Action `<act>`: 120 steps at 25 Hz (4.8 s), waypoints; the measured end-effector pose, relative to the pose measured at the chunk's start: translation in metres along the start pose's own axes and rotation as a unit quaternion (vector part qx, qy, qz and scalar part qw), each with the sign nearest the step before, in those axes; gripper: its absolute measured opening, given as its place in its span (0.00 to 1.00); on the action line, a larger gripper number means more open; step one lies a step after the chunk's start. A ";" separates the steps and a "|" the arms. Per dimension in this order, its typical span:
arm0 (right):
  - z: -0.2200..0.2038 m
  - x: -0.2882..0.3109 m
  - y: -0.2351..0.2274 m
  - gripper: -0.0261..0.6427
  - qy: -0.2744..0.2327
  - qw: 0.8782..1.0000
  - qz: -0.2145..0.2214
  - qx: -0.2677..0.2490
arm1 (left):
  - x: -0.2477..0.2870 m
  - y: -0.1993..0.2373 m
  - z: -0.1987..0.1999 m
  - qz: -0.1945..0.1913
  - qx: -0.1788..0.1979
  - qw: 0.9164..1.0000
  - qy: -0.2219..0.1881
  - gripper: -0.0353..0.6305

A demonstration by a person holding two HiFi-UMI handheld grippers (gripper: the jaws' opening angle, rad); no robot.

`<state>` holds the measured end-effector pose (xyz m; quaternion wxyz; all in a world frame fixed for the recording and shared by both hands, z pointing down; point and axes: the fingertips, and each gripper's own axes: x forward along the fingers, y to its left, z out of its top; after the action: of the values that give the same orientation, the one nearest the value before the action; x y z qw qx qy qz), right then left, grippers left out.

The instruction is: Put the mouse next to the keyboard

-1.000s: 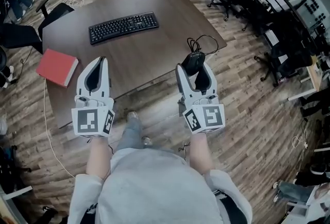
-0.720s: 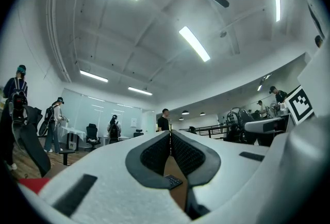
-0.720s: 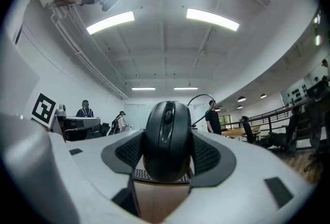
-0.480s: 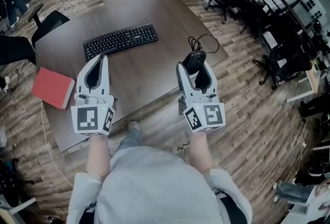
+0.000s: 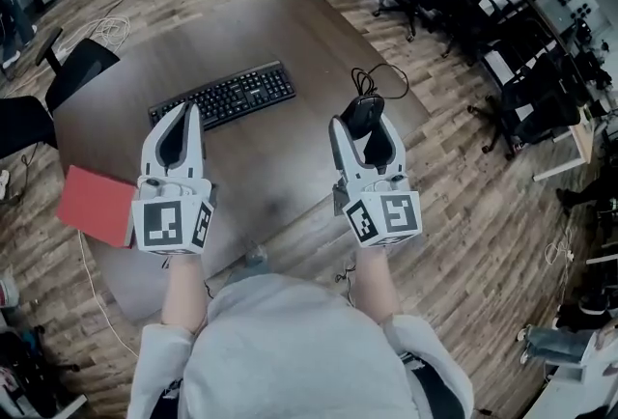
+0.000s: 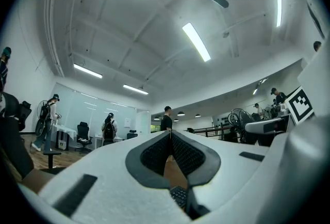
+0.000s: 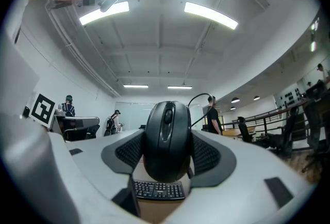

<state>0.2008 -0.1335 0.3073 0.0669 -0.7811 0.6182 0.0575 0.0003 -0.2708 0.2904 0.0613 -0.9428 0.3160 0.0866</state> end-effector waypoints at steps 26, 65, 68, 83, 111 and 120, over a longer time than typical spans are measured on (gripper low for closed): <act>-0.046 0.080 -0.042 0.42 0.045 0.999 0.004 0.008 | 0.062 0.034 -0.049 0.033 -0.021 0.999 0.033 0.07; -0.268 0.230 -0.155 0.42 0.291 0.948 0.116 0.056 | 0.102 0.024 -0.101 0.231 0.010 0.967 0.102 0.07; -0.288 0.235 -0.159 0.42 0.315 0.941 0.117 0.052 | 0.102 0.023 -0.106 0.239 0.012 0.965 0.111 0.07; -0.359 0.251 -0.151 0.42 0.416 0.901 0.114 0.053 | 0.093 0.034 -0.118 0.262 0.014 0.956 0.133 0.07; -0.407 0.262 -0.139 0.42 0.510 0.855 0.089 0.034 | 0.072 0.048 -0.118 0.291 0.022 0.946 0.144 0.07; -0.393 0.266 -0.138 0.42 0.481 0.871 0.087 0.053 | 0.061 0.051 -0.113 0.293 0.024 0.946 0.140 0.07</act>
<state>0.3992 -0.4260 0.6524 -0.2027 -0.6508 0.6411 -0.3526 0.0316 -0.3666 0.3853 0.0110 -0.8096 0.5856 -0.0396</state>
